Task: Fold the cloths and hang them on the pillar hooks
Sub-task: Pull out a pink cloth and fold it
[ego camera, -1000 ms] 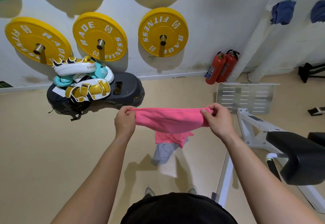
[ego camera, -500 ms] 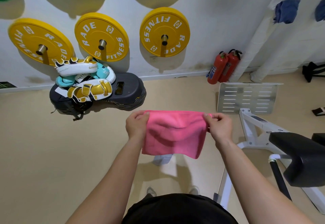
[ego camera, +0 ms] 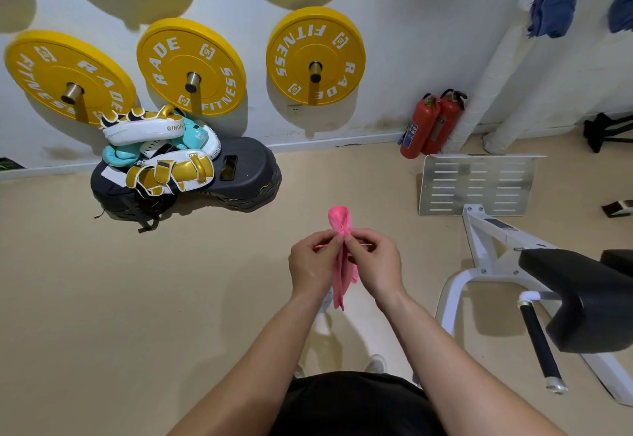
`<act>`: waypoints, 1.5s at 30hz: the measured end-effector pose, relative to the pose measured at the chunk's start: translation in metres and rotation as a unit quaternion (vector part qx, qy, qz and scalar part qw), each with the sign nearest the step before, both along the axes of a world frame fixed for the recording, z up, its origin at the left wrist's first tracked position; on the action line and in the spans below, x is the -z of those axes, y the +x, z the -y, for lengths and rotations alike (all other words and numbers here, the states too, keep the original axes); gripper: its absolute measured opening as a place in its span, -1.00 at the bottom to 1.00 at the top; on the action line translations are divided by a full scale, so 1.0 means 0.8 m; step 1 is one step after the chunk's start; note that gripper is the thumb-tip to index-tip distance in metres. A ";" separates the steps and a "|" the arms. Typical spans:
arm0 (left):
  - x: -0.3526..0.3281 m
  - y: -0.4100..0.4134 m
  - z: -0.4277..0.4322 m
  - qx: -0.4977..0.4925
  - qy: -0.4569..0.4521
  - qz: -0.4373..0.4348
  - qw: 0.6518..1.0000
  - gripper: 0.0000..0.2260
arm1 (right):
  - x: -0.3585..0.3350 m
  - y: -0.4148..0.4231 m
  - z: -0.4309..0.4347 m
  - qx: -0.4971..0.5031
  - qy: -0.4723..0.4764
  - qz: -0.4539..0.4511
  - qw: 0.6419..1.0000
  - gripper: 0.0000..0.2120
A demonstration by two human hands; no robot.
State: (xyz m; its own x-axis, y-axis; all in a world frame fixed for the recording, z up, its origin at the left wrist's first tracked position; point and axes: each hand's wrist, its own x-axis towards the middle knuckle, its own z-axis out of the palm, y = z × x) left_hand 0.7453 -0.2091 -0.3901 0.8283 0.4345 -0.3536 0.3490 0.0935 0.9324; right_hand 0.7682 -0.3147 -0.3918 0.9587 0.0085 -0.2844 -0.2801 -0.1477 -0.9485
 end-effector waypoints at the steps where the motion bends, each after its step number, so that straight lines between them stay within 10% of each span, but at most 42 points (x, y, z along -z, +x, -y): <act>1: -0.001 0.000 -0.001 0.010 0.006 -0.006 1.000 -0.91 | -0.002 -0.001 -0.001 -0.003 0.014 -0.001 1.000 -0.88; 8: -0.010 0.000 -0.023 0.144 -0.018 -0.004 0.989 -0.71 | 0.001 0.011 0.015 -0.024 -0.023 0.020 0.999 -0.91; 11: 0.000 0.002 -0.043 0.133 0.137 0.043 0.981 -0.76 | -0.004 0.018 0.022 -0.077 -0.037 0.035 0.996 -0.91; 15: 0.023 0.010 -0.080 0.190 0.350 0.039 0.917 -0.31 | -0.018 0.027 0.037 -0.181 -0.030 0.060 0.981 -0.88; 27: 0.001 0.009 -0.098 0.196 0.035 0.057 0.978 -0.89 | -0.015 0.049 0.066 -0.132 -0.107 0.075 0.983 -0.81; 37: -0.013 0.018 -0.058 0.108 0.336 0.075 0.933 -0.97 | -0.017 0.040 0.057 -0.103 -0.086 0.051 0.990 -0.69; 42: -0.020 0.020 -0.048 0.200 0.276 0.127 0.931 -0.91 | -0.029 0.044 0.047 -0.257 -0.230 0.014 0.939 -0.32; 45: -0.026 0.015 -0.039 0.207 0.207 0.131 0.947 -0.87 | -0.040 0.046 0.035 -0.323 -0.239 0.089 0.911 -0.57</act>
State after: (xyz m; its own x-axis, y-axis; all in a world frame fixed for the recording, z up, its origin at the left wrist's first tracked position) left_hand 0.7576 -0.1780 -0.3694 0.9938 0.1096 0.0169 0.0278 -0.3930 0.9191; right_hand 0.8053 -0.3426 -0.3598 0.8289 0.5036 -0.2434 0.1643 -0.6352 -0.7547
